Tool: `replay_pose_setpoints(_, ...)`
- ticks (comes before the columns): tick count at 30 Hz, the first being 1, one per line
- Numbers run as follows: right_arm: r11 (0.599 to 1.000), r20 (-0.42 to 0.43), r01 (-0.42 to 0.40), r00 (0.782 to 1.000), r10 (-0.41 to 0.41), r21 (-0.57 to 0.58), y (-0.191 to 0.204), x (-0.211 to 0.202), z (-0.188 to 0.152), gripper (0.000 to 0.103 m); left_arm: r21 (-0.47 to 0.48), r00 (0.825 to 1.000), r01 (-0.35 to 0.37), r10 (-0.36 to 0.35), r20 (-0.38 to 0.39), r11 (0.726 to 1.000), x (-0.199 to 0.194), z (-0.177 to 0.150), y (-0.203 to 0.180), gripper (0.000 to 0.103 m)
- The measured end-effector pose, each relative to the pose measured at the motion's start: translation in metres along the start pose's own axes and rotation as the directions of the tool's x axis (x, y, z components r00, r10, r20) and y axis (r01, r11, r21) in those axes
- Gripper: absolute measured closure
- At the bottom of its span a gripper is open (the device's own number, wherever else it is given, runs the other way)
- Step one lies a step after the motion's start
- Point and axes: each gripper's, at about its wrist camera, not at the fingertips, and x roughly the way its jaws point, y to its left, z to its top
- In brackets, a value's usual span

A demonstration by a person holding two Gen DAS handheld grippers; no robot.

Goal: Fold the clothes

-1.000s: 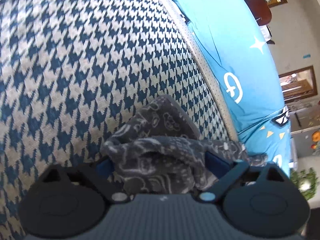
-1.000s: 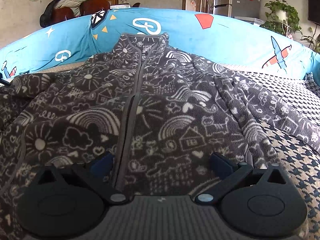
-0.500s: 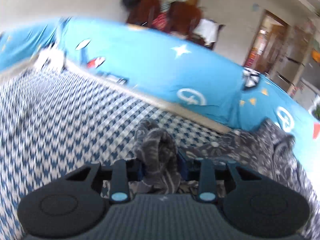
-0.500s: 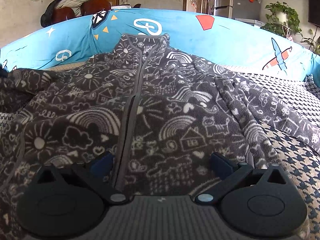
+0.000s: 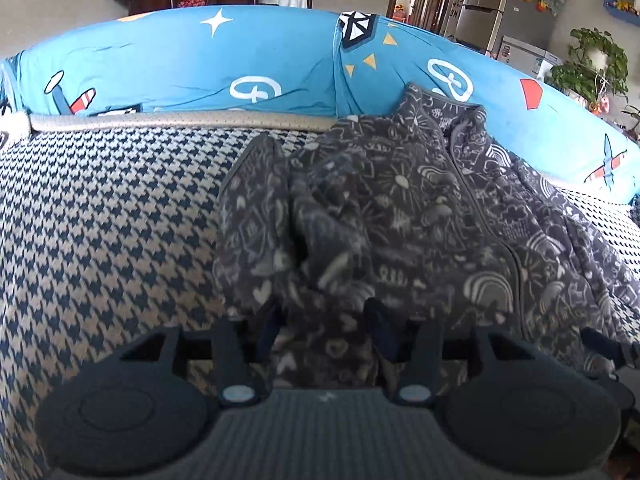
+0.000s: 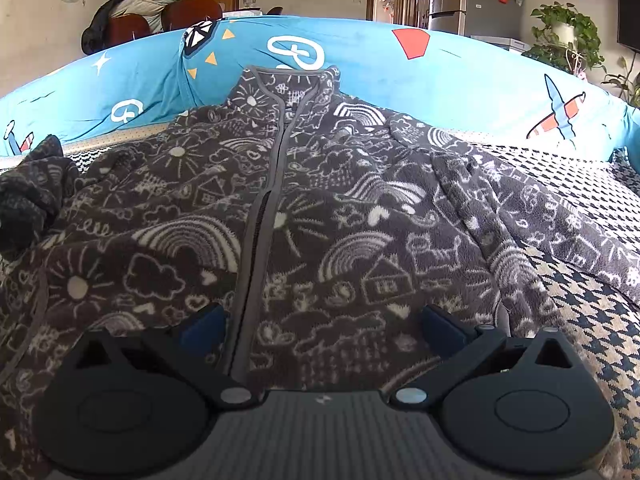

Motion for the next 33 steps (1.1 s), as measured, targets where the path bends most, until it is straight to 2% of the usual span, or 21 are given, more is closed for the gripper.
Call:
replay_pose_setpoints(2,1.000,0.000,-0.001,1.000,0.001,0.000,0.000,0.000,0.000,0.000,-0.022,1.000,0.012,-0.012,-0.005,1.000,-0.006,-0.006,0.004,0.050)
replay_pose_setpoints(4,1.000,0.000,0.000,1.000,0.000,0.001,0.000,0.000,0.000,0.000,-0.044,1.000,0.021,-0.021,-0.003,0.999,-0.012,-0.010,0.007,0.043)
replay_pose_setpoints(8,1.000,0.002,-0.002,1.000,0.002,0.003,-0.001,-0.001,0.000,0.000,-0.072,0.998,0.048,-0.044,0.055,0.996,-0.034,-0.006,0.014,0.036)
replay_pose_setpoints(10,1.000,0.002,-0.002,1.000,0.002,0.003,-0.001,-0.001,0.000,0.000,-0.083,0.996,0.040,-0.033,0.084,0.996,-0.043,0.001,0.019,0.030)
replay_pose_setpoints(14,1.000,0.004,-0.003,1.000,0.003,0.004,-0.001,-0.001,0.000,0.000,-0.143,0.994,0.017,-0.002,0.110,0.990,-0.048,0.021,0.033,0.026)
replay_pose_setpoints(19,1.000,0.009,-0.002,1.000,0.002,0.003,0.000,-0.001,-0.001,0.000,-0.173,0.991,-0.006,0.029,0.129,0.985,-0.042,0.046,0.046,0.010)
replay_pose_setpoints(21,1.000,0.011,-0.003,1.000,0.003,0.003,0.000,-0.001,-0.001,0.000,-0.179,0.993,0.005,0.017,0.120,0.984,-0.034,0.057,0.051,0.006)
replay_pose_setpoints(29,1.000,0.016,-0.002,1.000,0.002,-0.002,0.001,0.000,-0.001,0.000,-0.242,0.997,0.024,-0.006,0.076,0.970,0.006,0.082,0.061,0.006)
replay_pose_setpoints(33,1.000,0.018,-0.003,1.000,0.003,-0.002,0.001,0.001,-0.001,0.000,-0.249,0.999,0.001,0.010,0.046,0.969,0.024,0.089,0.060,0.006)
